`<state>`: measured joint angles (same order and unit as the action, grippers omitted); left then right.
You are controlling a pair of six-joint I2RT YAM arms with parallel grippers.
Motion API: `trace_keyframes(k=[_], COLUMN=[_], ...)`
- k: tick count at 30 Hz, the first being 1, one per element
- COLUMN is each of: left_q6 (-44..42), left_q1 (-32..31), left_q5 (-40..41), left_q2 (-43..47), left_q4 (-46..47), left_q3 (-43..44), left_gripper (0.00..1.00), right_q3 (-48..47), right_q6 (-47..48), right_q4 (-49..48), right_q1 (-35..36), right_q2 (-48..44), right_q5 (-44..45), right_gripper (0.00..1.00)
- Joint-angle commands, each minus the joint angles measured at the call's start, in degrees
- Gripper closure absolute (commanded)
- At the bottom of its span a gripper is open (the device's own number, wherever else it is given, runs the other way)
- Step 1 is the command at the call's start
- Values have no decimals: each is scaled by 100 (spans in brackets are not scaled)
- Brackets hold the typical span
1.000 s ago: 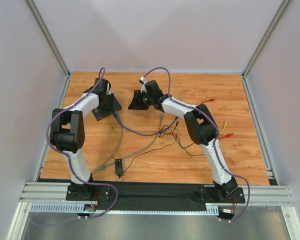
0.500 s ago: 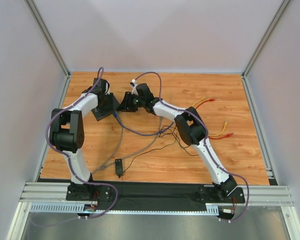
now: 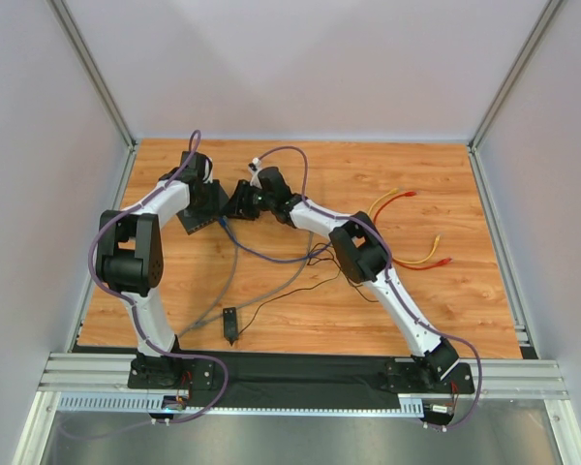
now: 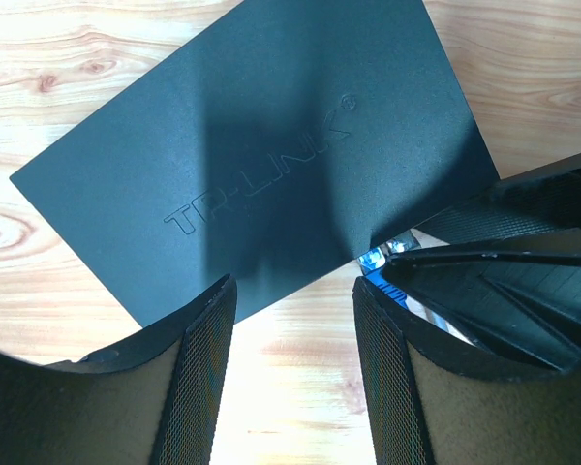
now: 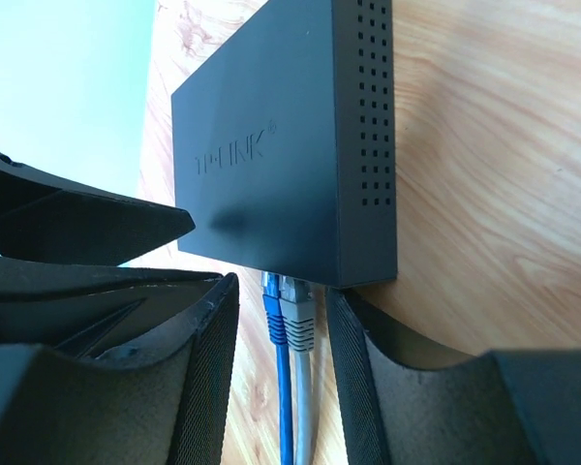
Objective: Pull the plug from the switch port
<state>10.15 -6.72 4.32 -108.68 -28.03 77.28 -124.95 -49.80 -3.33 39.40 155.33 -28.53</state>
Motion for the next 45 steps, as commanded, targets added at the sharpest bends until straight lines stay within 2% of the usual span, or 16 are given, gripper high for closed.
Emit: trace_keyframes(k=[1, 11, 17, 20, 30, 34, 40, 45], left_q6=[48, 66, 75, 83, 83, 83, 83, 66], left_q1=[30, 74, 83, 83, 83, 83, 75, 13], left_q5=[-54, -89, -124, -142, -203, -230, -230, 51], left_q2=[57, 146, 102, 119, 119, 102, 49, -4], left_q4=[52, 105, 114, 114, 140, 149, 122, 61], left_q3=[95, 16, 24, 24, 7, 16, 60, 138], left_gripper=[40, 40, 40, 40, 40, 40, 41, 41], right_q3=[163, 392, 303, 523, 708, 743, 779, 638], right_q6=[-135, -732, -908, -909, -1119, -1268, -1383, -1313], right_q4=[-167, -721, -887, -1195, -1363, -1336, -1381, -1205], right_q1=[51, -20, -20, -20, -55, -64, -116, -125], right_q2=[-2, 50, 209, 121, 182, 209, 244, 288], right_q5=[111, 67, -29, -100, -100, -56, -91, -108], right_gripper=[57, 59, 70, 70, 72, 79, 84, 92])
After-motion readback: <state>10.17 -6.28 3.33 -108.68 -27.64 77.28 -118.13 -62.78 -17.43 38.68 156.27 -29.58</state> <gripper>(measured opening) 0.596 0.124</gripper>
